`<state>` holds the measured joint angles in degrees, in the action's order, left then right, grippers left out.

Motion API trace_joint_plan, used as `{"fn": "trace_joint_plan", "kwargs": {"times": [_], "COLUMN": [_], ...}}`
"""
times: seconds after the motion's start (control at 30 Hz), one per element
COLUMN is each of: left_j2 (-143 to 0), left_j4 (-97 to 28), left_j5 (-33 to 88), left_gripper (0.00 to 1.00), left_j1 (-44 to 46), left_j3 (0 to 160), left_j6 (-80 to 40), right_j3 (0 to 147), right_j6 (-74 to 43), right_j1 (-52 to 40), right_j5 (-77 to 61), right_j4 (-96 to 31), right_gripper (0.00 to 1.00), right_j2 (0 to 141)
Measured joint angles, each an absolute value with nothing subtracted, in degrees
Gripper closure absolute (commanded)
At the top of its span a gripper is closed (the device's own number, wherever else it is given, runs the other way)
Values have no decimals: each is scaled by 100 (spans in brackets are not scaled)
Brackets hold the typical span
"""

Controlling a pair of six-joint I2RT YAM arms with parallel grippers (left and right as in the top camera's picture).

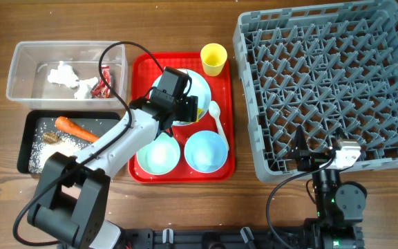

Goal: Sort waste into correct bins and load items into the dishwasher rack

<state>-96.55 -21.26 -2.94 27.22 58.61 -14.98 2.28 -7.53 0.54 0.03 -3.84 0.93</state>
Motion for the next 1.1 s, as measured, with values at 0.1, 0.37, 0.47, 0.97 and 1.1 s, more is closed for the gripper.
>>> {"fn": "trace_joint_plan", "kwargs": {"times": [0.1, 0.37, 0.47, 0.97, 1.1], "left_j2": [-9627, -8624, -8322, -9699, -9786], "left_j4": [-2233, -2670, -3055, -2842, -2768], "left_j5": [-357, -364, -397, -462, -464], "left_gripper": [44, 90, 96, 95, 95], "left_j1": [2720, 2705, 2705, 2698, 2698], "left_j3": [5861, 5861, 5870, 5811, 5811], "left_j6": [-1444, -1634, -1964, -3153, -3192], "right_j3": [228, 228, 228, 228, 228], "right_j6": [-753, -753, -753, -753, -753], "right_j1": [54, 54, 54, 54, 54], "right_j5": [3, 3, 3, 3, 3], "right_j4": [-384, -384, -384, -384, -384], "right_gripper": [0, 0, 0, 0, 0], "right_j2": [93, 95, 95, 97, 97]}}
